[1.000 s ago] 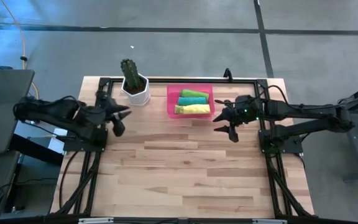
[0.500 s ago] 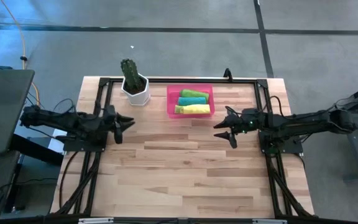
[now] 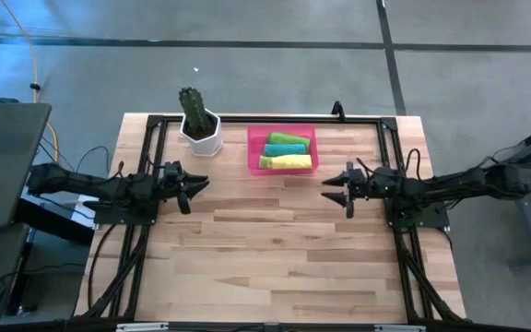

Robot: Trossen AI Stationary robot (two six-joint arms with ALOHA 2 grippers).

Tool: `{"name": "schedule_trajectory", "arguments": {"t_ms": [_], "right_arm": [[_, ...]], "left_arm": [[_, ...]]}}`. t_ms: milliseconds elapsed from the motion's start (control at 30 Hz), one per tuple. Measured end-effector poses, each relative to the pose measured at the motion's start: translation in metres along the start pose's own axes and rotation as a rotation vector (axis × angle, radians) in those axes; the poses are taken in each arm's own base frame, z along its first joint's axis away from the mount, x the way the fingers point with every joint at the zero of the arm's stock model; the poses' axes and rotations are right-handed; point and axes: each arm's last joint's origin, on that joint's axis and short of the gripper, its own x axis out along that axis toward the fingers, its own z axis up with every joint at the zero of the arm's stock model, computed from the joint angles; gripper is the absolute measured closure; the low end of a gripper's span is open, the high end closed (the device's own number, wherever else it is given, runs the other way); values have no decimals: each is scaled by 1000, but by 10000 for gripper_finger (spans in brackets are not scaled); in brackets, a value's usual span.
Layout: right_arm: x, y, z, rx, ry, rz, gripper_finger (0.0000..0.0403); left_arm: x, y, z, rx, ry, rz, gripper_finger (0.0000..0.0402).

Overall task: Roll microfiber towels into tight, uniform cylinder then place into a basket
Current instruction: Return to Home Position

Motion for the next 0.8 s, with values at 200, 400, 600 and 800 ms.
{"name": "schedule_trajectory", "arguments": {"t_ms": [200,400,600,800], "right_arm": [[-1,-3,2,-57,-54,-115,210],[-2,-8,-2,-67,-27,-252,210],[-2,-9,-10,45,47,-265,210],[-3,-10,-18,-36,140,-276,210]], "left_arm": [[2,7,2,-2,-46,62,316],[1,21,9,-27,-211,418,316],[0,23,9,14,-220,483,316],[0,23,9,46,-208,479,316]]}}
